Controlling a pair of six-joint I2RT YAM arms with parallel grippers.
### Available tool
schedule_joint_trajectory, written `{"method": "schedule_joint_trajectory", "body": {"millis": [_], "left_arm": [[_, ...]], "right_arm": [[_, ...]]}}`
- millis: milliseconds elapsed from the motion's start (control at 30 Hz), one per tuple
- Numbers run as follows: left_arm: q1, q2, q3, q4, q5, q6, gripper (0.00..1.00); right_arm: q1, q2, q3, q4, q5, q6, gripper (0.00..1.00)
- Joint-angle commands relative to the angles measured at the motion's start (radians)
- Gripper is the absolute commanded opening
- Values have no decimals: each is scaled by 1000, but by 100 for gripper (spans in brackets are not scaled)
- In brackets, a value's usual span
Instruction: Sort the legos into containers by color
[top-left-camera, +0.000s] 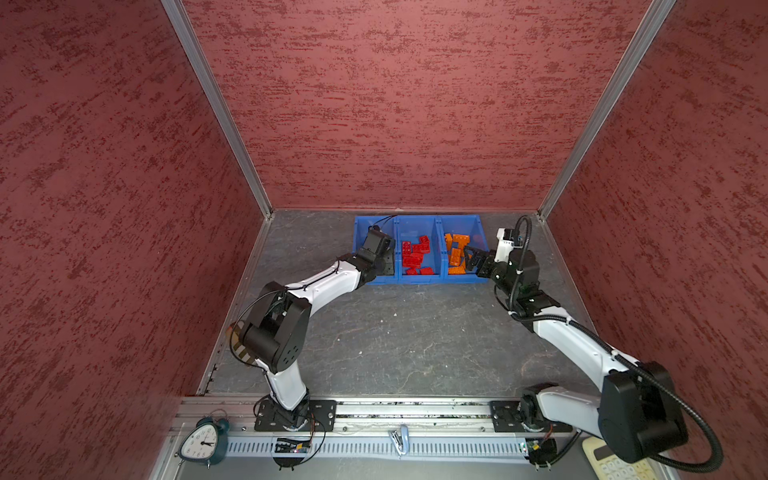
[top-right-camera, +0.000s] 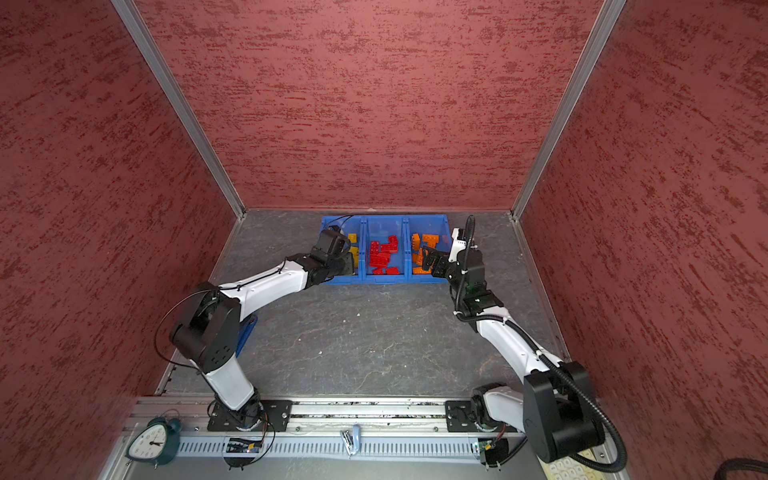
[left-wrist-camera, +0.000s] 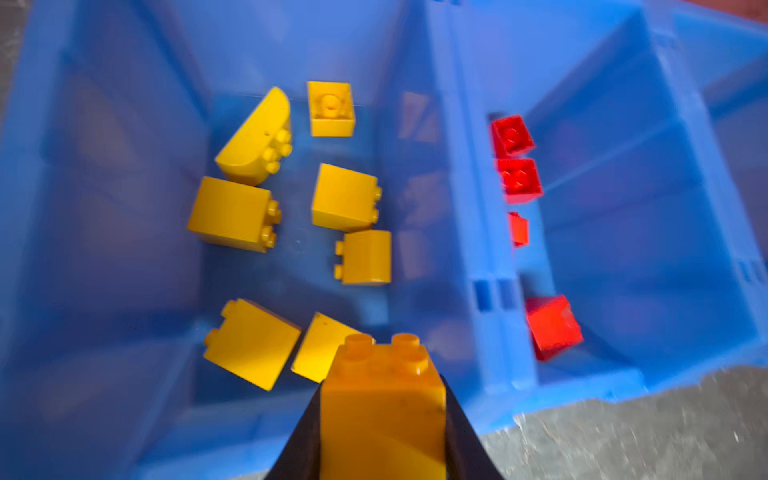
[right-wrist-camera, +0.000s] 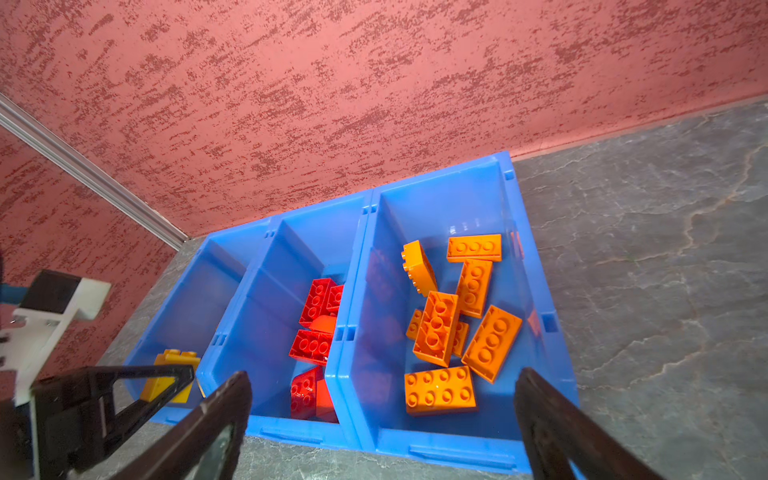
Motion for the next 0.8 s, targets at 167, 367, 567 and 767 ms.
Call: {"method": "schedule_joint_trajectory", "body": {"millis": [167, 367, 567, 767], "left_arm": [[40, 175, 229, -134, -103, -47, 20], [40, 237, 346, -217, -141, -31, 45], [14, 142, 284, -133, -114, 45, 79], [-46, -129, 17, 51, -197, 93, 86]], "right_arm": [[-4, 9, 38, 3, 34, 15, 99], [-4, 7, 42, -28, 65, 11, 99], [-4, -23, 10, -31, 122, 13, 99], [-5, -97, -63, -14, 307, -24, 99]]}}
